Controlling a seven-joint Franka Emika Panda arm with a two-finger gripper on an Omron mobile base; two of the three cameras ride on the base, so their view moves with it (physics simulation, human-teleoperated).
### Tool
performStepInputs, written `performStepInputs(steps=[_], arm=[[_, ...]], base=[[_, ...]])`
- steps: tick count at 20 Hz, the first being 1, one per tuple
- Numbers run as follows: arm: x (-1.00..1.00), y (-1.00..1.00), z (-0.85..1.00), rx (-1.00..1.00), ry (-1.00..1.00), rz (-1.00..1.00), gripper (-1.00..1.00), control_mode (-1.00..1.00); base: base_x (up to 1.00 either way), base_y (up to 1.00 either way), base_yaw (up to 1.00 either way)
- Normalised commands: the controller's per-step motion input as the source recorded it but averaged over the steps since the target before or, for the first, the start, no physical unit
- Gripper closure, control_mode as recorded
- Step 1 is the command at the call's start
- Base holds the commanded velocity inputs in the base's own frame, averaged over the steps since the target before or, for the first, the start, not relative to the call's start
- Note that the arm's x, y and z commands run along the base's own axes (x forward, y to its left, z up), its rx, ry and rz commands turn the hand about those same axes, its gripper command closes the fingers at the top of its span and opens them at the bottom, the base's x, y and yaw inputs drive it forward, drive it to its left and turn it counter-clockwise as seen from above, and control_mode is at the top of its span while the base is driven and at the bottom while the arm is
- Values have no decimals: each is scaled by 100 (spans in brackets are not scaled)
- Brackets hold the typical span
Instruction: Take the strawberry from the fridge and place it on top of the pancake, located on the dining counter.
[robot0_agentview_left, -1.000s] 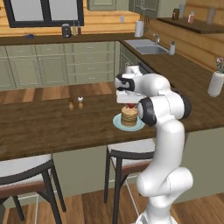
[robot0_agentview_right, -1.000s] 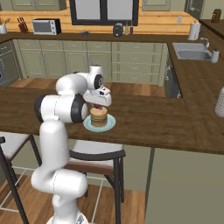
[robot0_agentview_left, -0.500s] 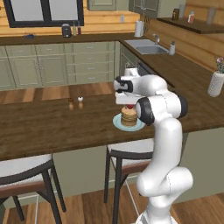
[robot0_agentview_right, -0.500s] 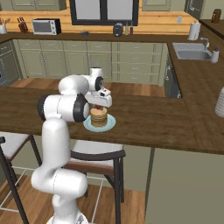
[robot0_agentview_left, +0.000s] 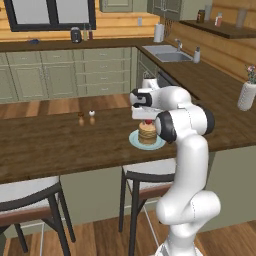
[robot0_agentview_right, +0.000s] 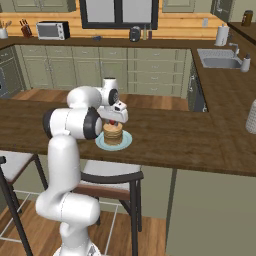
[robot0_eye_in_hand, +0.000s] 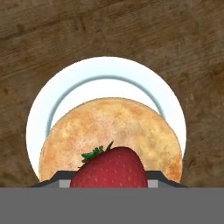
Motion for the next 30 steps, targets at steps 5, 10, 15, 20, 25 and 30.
performStepInputs(steps=[5,10,15,20,25,30], arm=[[5,0,0,0,-7,0,100,-100],[9,0,-14,0,-2,0,100,-100],[10,0,-42,0,0,0,-100,-100],[-10,0,-7,0,-6,0,-100,-100],[-32,-1,9,0,-6,0,-100,-100],[-51,-2,23,0,-12,0,-100,-100]], base=[[0,0,0],[0,0,0],[0,0,0],[0,0,0],[0,0,0],[0,0,0]])
